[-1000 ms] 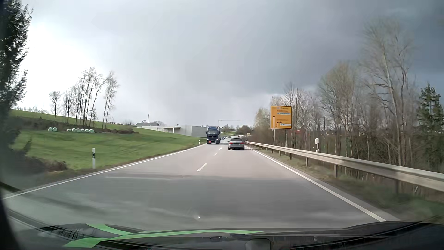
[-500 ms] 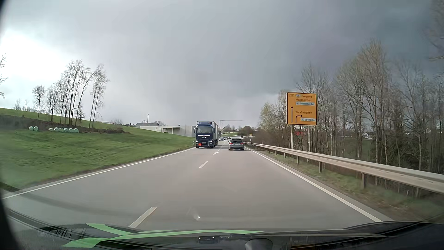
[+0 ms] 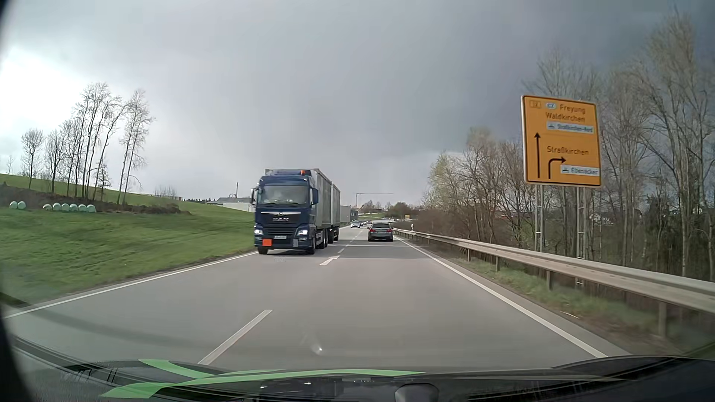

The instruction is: Follow the waypoints while adhering to traffic rules and regulations

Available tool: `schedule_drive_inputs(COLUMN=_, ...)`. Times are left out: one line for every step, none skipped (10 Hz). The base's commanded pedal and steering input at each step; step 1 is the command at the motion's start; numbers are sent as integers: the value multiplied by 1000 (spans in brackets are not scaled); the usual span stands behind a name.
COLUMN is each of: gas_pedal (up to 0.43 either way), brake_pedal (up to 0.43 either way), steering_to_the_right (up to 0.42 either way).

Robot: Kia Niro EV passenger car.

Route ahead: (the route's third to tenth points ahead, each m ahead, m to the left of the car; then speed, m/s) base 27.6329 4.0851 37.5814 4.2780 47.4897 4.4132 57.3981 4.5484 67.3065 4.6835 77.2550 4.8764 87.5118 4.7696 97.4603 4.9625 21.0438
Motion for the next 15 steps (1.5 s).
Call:
schedule_drive_inputs(gas_pedal=138, brake_pedal=0, steering_to_the_right=-5)
schedule_drive_inputs(gas_pedal=138, brake_pedal=0, steering_to_the_right=-4)
schedule_drive_inputs(gas_pedal=138, brake_pedal=0, steering_to_the_right=-5)
schedule_drive_inputs(gas_pedal=138, brake_pedal=0, steering_to_the_right=-4)
schedule_drive_inputs(gas_pedal=138, brake_pedal=0, steering_to_the_right=-5)
schedule_drive_inputs(gas_pedal=138, brake_pedal=0, steering_to_the_right=-5)
schedule_drive_inputs(gas_pedal=150, brake_pedal=0, steering_to_the_right=-5)
schedule_drive_inputs(gas_pedal=150, brake_pedal=0, steering_to_the_right=-6)
schedule_drive_inputs(gas_pedal=150, brake_pedal=0, steering_to_the_right=-6)
schedule_drive_inputs(gas_pedal=150, brake_pedal=0, steering_to_the_right=-6)
schedule_drive_inputs(gas_pedal=150, brake_pedal=0, steering_to_the_right=-6)
schedule_drive_inputs(gas_pedal=150, brake_pedal=0, steering_to_the_right=-6)
schedule_drive_inputs(gas_pedal=157, brake_pedal=0, steering_to_the_right=-6)
schedule_drive_inputs(gas_pedal=157, brake_pedal=0, steering_to_the_right=-6)
schedule_drive_inputs(gas_pedal=157, brake_pedal=0, steering_to_the_right=-6)
